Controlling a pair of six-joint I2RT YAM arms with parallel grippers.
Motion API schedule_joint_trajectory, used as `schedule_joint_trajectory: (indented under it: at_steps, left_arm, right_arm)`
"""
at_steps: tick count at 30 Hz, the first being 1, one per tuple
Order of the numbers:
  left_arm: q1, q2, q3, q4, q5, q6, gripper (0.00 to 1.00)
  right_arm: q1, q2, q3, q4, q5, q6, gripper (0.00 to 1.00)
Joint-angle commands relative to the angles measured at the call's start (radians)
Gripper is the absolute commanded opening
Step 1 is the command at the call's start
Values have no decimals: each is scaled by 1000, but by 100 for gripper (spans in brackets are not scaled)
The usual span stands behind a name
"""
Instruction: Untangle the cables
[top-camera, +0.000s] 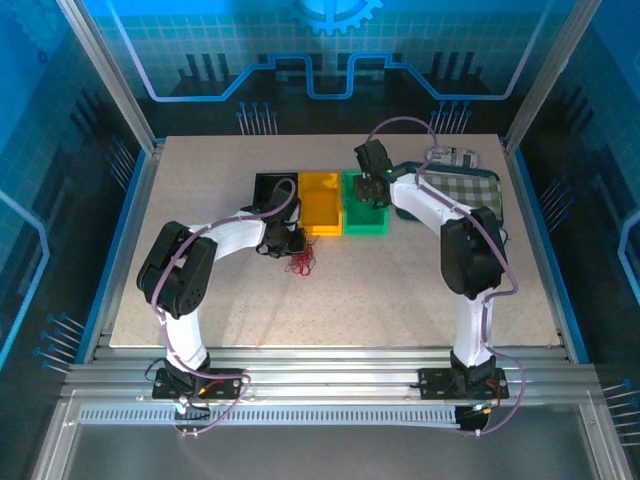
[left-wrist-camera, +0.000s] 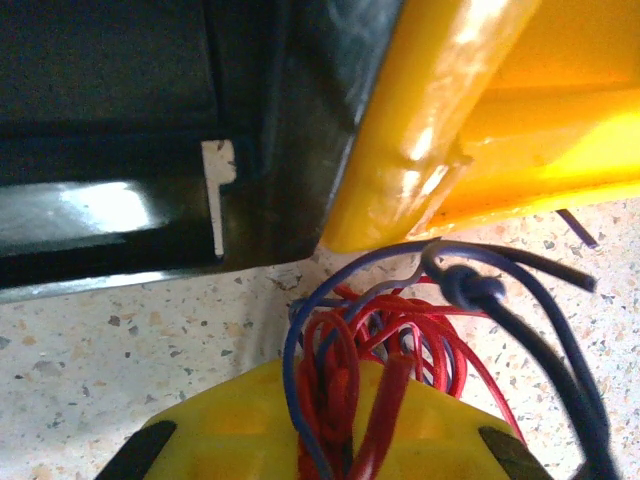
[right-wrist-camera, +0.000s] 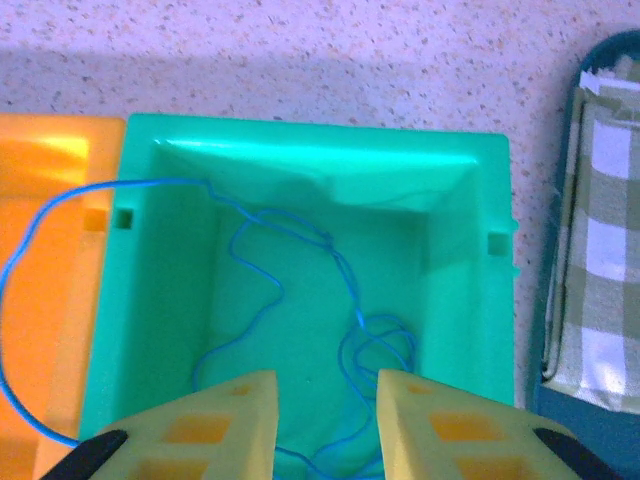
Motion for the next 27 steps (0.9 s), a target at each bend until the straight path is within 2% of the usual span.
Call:
schedule_joint_trajectory:
  at_steps: [1,5,9,13,18,27]
  left_arm:
    - [-2,2,16,3,-35,24,0]
    - [-2,5,16,4,-31,25,0]
    - [-2,7,19,6,-31,27,0]
    - [2,7,16,12,-33,15,0]
    - [28,-12,-19,42,-32,-11,0]
    - [32,0,1,31,-39,8,0]
  right_arm:
    - [3,-63,-38,21,54,5,33]
    - [4,-111,-101,54,88,22,33]
    - [13,-150,-148,131,6,-10,34]
    - [29,-126,-120,151,-120,-43,34]
    - [53,-22,41,37,-186,-50,33]
    - [82,186,339,-175,-211,-80,31]
